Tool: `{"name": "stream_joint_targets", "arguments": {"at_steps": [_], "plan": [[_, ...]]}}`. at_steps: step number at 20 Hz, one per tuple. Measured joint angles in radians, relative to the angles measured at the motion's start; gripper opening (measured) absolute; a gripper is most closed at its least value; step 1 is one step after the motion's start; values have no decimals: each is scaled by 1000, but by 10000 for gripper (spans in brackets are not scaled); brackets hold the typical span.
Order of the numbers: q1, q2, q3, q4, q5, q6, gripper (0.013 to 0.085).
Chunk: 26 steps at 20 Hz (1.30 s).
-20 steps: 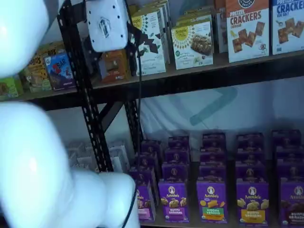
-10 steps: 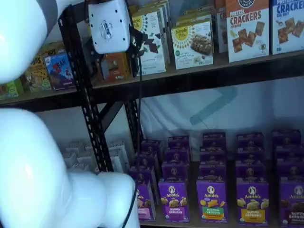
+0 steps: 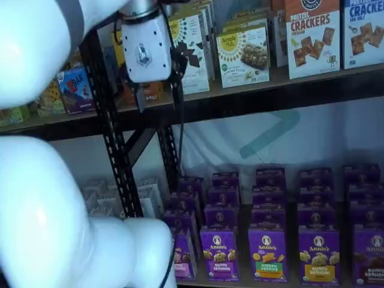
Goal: Pick up the purple box with a pink patch in the middle, on the bottom shelf, the first box from the left
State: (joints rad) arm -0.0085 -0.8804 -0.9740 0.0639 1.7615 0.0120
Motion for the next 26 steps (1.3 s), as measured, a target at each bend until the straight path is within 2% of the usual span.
{"name": "stream_joint_targets", "arguments": {"at_steps": [2, 8, 11, 17, 26], "plan": [[7, 1, 28, -4, -27, 5, 850], [-1, 3, 125, 26, -109, -4, 850], [27, -13, 199, 5, -188, 17, 850], [46, 4, 330, 24, -308, 27, 850], [117, 48, 490, 9, -523, 85, 850]]}}
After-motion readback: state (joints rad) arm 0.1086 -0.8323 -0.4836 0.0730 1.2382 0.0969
